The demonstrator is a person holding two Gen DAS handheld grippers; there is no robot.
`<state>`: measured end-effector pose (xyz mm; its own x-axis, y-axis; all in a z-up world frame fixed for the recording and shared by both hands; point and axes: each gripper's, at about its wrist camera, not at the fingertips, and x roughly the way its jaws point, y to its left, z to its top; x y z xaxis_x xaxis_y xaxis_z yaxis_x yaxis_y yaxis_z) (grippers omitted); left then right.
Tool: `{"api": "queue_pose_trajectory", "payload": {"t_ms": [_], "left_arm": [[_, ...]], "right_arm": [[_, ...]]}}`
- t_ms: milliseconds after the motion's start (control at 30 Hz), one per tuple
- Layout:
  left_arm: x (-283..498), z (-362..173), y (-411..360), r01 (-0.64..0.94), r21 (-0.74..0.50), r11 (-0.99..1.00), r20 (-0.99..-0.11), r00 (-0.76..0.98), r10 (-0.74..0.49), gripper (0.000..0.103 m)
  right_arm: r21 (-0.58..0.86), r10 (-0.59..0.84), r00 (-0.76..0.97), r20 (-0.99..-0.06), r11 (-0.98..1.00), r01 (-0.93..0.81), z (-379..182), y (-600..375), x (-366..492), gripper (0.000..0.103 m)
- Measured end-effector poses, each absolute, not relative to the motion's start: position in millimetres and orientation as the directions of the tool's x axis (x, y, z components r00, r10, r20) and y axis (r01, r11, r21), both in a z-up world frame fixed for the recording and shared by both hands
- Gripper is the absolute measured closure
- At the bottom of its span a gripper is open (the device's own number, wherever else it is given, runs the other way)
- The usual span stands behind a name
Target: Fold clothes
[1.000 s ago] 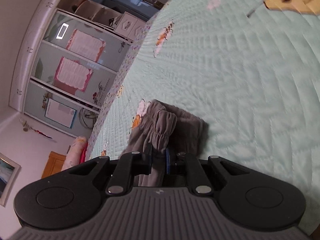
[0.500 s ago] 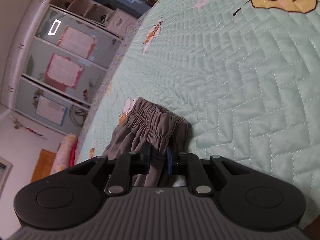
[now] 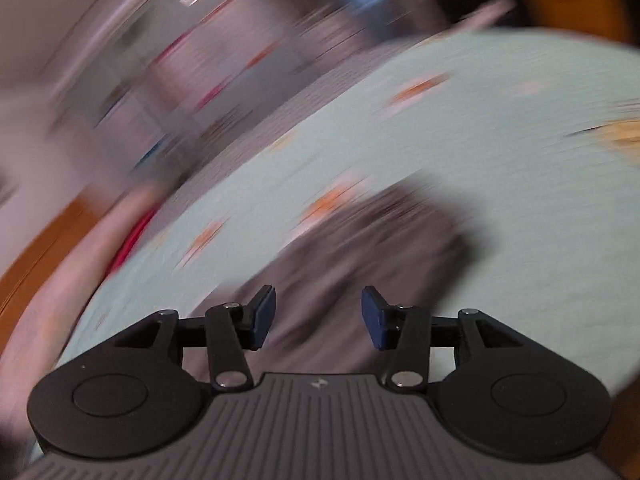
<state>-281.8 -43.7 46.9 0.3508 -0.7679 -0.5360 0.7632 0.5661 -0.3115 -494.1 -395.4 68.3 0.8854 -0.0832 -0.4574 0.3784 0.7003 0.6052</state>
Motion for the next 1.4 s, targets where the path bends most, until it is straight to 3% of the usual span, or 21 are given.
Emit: {"api": "queue_pose_trajectory", "payload": {"t_ms": [100,233,333,700,833,933,1100,1200,1400], "left_arm": [[-275.7,40.7,-37.4,0.745,-0.235,0.624,-0.558,0.422,-0.714,0.062],[-267.3,22.5,-42.9,0.721,-0.128,0.681,-0.611,0.484,-0.627,0.062],[-260.0,13.3,-44.8,0.686,-0.099,0.721,-0.626,0.521,-0.581,0.062],[-260.2,24.2,-32.1,0.646,-0.17,0.744,-0.612,0.523,-0.594,0.062],[-263.9,49.4,-42.1,0.725,-0.204,0.658,-0.547,0.473,-0.691,0.062],[-257.4,53.4,-68.5,0.768,-0.16,0.621,-0.543,0.457,-0.705,0.062],[-217.8,33.0,-104.4,0.733,-0.141,0.665,-0.602,0.47,-0.646,0.062],[-191.3,13.6,-108.9,0.645,-0.112,0.756,-0.665,0.517,-0.54,0.064],[-182.1,28.6,-94.5,0.589,-0.193,0.785,-0.652,0.521,-0.551,0.064]], "right_arm": [[0.674,0.128,0.884,-0.449,0.698,0.241,52.1,-364.4,-467.1,0.055],[0.638,0.195,0.815,-0.545,0.727,0.253,19.4,-342.8,-440.9,0.059],[0.596,0.182,0.807,-0.562,0.766,0.242,14.0,-338.1,-441.1,0.067],[0.613,0.185,0.831,-0.525,0.759,0.218,31.2,-344.1,-433.6,0.063],[0.626,0.192,0.839,-0.509,0.751,0.208,35.5,-347.1,-429.0,0.062],[0.614,0.202,0.835,-0.511,0.766,0.191,41.1,-352.4,-406.0,0.062],[0.596,0.211,0.822,-0.529,0.781,0.183,43.0,-368.5,-360.7,0.062],[0.538,0.126,0.792,-0.597,0.796,0.278,30.5,-387.0,-332.9,0.062],[0.707,0.087,0.882,-0.463,0.635,0.309,20.2,-425.6,-347.2,0.061]]}}
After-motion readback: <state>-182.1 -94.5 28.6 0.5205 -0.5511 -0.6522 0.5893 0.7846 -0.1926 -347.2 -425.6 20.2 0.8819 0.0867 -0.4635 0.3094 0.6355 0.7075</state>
